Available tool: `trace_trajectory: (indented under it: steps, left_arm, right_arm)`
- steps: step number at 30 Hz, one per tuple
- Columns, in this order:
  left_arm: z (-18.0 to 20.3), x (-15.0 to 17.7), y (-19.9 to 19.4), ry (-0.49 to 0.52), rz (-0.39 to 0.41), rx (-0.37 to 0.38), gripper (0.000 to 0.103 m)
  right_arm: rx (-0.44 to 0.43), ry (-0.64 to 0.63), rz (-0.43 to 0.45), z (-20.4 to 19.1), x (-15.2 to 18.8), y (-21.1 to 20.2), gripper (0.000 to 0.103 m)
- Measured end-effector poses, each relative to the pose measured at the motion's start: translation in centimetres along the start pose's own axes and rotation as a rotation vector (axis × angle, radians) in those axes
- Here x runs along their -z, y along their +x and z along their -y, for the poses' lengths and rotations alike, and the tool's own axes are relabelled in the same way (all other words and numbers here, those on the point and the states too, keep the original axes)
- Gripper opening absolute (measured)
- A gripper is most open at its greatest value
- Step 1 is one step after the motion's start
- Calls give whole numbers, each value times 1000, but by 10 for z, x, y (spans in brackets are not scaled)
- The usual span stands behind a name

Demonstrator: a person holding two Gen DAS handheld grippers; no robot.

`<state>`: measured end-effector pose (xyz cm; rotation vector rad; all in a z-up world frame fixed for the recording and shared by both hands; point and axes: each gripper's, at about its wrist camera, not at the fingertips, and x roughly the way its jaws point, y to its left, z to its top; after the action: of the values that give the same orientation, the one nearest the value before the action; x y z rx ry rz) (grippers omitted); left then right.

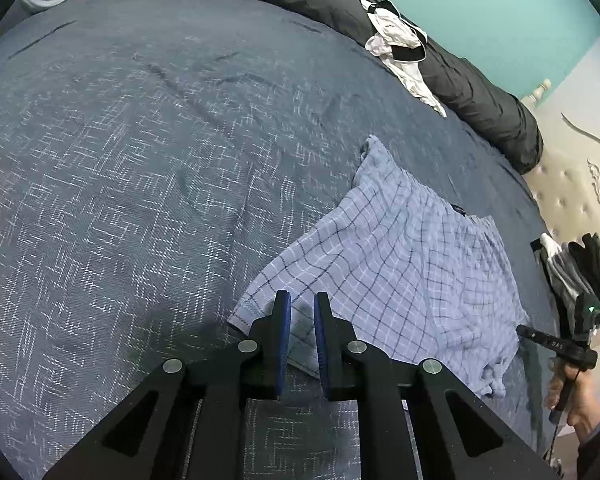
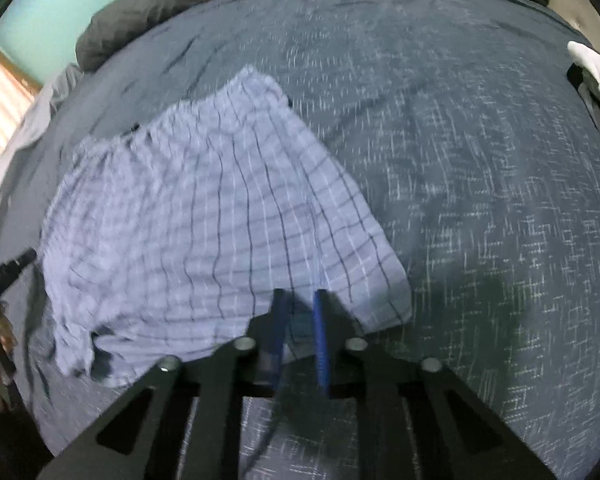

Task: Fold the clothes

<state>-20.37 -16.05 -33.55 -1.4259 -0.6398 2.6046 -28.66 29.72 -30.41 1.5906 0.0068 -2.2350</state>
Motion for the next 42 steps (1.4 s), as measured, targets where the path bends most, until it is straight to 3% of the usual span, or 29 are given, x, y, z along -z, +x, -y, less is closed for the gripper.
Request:
trace_trajectory:
  steps: [7,11,15,16,18,20,28,30,32,42]
  left_arm:
    - [-4,-1,0,-13,-1,1,13]
    - [-4,-1,0,-17,-6,12,13]
    - [-5,-2,1,-17,-7,16,13]
    - [-5,-2,1,-17,-7,16,13]
    - [-5,-2,0,-17,-7,17,13]
    - [-5,-2,0,-16,-6,17,13]
    - [-6,-1,-1,-19,-9,15,13]
    - [-6,-1,0,-19,-12,17,13]
    - [-7,-1,0,-22,-14,20,13]
    - [-10,-1,-1,-31,-14,22,13]
  right_arm:
    - [37,-29,33,-2,3,-7,0]
    - [34,18,85,10,1,-24,0]
    - [69,14,64,11,1,-26,1]
    - [87,15,53,9,0,-25,3]
    - [99,19,51,8,1,-24,24]
    - [118,6,50,6,6,-21,32]
    - [214,-87,4,-6,8,2,30]
    - [243,-114,-1,-11,9,4,10]
    - [254,-128,0,-15,10,6,5]
    - [187,-80,58,-6,17,-13,3]
